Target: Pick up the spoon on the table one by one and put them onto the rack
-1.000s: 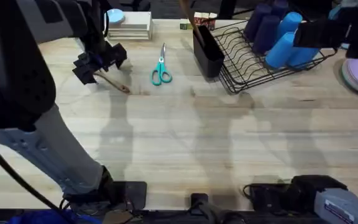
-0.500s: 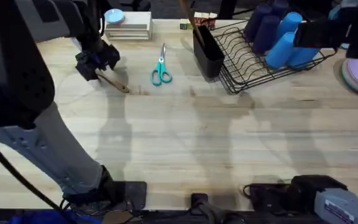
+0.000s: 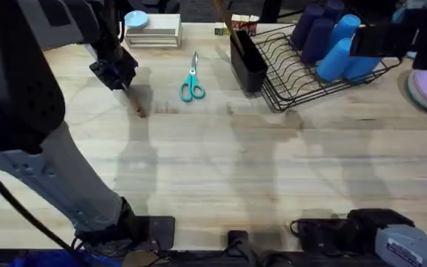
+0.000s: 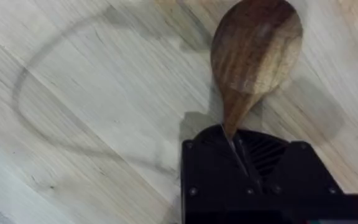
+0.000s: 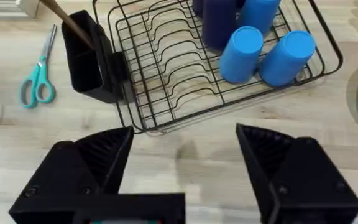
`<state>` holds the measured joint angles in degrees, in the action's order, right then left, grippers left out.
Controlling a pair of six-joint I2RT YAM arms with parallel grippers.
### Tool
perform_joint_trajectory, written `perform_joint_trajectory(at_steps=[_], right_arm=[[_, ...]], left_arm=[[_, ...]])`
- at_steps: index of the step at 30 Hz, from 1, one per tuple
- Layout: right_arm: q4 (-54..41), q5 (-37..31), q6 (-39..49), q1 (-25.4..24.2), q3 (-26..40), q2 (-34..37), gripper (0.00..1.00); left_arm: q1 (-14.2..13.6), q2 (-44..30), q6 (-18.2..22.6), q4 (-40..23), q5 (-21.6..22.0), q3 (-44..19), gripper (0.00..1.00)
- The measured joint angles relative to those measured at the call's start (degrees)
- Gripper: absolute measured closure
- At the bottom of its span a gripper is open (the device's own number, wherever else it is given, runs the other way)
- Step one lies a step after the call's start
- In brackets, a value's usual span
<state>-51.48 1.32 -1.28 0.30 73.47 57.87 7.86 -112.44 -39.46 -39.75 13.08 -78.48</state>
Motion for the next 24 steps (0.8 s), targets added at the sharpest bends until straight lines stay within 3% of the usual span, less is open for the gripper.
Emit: perform_joint_trajectory(at_steps=[14,24], right_arm=[[0.11,0.00,0.00,0.00,0.00,0.00,0.005],[0.13,-0.01,0.00,0.00,0.00,0.00,0.005]], left_arm=[[0.02,1.10,0.02,-4.61,1.20,-0.42,0.958],[0.00,19.24,0.02,-4.81,1.62,-0.42,0.958]])
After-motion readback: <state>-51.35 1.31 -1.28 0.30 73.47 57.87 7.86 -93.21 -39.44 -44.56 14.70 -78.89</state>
